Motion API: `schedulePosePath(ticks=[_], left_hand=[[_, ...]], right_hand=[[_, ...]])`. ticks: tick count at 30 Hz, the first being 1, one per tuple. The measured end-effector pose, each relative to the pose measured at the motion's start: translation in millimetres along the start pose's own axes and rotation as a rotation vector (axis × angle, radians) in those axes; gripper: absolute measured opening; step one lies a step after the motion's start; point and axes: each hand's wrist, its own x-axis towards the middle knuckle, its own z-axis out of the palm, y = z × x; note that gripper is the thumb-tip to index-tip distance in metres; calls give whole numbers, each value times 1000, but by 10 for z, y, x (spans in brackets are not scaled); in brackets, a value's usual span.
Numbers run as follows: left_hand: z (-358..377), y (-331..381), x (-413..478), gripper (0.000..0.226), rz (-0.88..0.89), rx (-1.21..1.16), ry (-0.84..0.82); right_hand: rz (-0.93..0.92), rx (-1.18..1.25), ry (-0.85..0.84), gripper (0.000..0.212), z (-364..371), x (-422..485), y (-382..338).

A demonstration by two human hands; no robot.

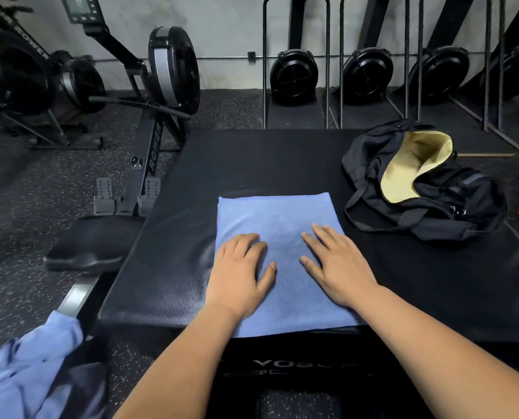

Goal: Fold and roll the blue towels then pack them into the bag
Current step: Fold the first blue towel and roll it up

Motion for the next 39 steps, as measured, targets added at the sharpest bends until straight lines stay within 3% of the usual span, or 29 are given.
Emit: schedulePosePath(ticks=[2, 4, 8, 10, 12, 17, 20, 23, 27, 34, 37, 39], left_hand=[[-13, 39, -20, 33, 28, 36, 21], [-23, 61, -18, 32, 10, 62, -12], [-37, 5, -152, 63, 27, 39, -188], [-87, -39, -274, 74, 64, 84, -266], [-187, -82, -373, 72, 113, 104, -225], [-407, -150, -728, 75, 300, 73, -293], [-449, -172, -885, 90, 329, 136, -350], [-453, -194, -891, 96, 300, 51, -322], [-462, -219, -877, 83, 175, -226, -274], [-515, -189, -882, 30, -80, -513, -195], [-521, -185, -867, 8, -176, -647, -122], [-541, -189, -849, 6, -240, -730, -104]], right_hand=[[111, -27, 37, 76, -26, -113, 25], [57, -14, 62, 75, -94, -217, -25], [-186, 61, -41, 72, -86, -597, -77], [-128, 60, -22, 73, -45, -730, 13], [-66, 114, 30, 75, -62, -813, 99], [-214, 57, 44, 72, -46, -1116, 320], [-208, 66, 56, 75, -17, -1252, 357], [-188, 168, 89, 84, -8, -1315, 335], [-168, 367, 118, 77, -2, -1347, 355], [63, 741, 317, 18, 8, -1353, 322], [204, 838, 369, 12, -41, -1325, 283], [306, 879, 367, 12, -87, -1310, 278]])
